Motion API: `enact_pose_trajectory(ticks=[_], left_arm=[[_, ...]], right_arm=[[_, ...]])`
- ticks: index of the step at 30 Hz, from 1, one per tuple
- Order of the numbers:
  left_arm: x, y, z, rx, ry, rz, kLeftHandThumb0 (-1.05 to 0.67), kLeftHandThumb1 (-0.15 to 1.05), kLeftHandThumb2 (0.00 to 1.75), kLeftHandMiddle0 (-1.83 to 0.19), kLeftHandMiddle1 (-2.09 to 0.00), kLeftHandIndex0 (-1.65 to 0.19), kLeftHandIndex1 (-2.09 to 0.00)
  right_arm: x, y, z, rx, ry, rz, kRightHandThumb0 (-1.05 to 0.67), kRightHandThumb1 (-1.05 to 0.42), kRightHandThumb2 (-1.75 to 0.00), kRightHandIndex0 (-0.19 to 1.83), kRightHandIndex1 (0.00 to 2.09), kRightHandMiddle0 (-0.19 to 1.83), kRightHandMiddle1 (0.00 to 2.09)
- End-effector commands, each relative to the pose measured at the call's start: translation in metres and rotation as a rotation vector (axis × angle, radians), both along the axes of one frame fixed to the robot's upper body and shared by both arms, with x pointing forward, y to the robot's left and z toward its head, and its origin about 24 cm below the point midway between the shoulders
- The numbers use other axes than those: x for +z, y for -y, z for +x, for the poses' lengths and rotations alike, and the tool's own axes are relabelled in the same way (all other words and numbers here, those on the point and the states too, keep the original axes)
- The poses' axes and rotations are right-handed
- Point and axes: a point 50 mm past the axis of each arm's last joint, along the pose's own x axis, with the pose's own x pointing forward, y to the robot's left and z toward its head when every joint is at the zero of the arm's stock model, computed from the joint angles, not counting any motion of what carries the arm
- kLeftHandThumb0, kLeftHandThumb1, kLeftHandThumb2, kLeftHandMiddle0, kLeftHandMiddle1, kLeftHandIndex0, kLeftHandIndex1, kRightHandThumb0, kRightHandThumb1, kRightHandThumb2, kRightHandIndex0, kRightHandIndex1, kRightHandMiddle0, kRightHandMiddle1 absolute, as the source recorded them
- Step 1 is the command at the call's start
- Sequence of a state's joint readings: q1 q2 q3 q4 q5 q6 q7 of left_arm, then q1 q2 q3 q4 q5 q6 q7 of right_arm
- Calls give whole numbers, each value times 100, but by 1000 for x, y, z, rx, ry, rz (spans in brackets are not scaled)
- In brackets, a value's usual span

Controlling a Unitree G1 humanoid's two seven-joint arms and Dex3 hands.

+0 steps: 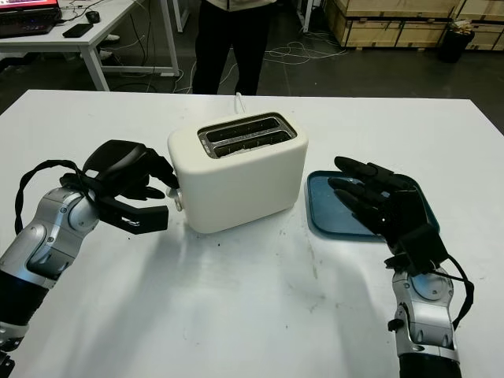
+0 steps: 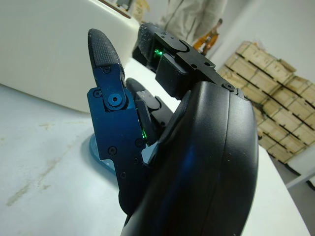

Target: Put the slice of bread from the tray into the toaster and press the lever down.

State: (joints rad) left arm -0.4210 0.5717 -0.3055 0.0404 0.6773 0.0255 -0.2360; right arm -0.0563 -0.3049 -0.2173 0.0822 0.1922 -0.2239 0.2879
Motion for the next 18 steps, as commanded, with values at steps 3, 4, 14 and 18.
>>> enact_pose_trajectory(ticks=[3,4,14,18], left_arm=[[-66,36,-16,18,-274,-127,-18,77,1,-91,-104,-123,0],[-94,46,-22,32,-338,-141,-19,78,0,-100,-85,-122,-1],[-180,86,-60,76,-662,-110,-21,81,1,-96,-49,-121,0],[-174,76,-52,86,-612,-97,-24,83,1,-94,-49,-119,-1]], right_arm=[[1,2,-7,-9,-15,15,-58,-92,-4,88,0,81,0],[0,3,-8,-14,-23,12,-58,-92,-3,89,0,81,0],[0,5,-5,-8,-42,-7,-60,-92,-4,89,1,83,0],[-3,2,-2,-7,-50,-2,-60,-92,-3,89,0,82,0]])
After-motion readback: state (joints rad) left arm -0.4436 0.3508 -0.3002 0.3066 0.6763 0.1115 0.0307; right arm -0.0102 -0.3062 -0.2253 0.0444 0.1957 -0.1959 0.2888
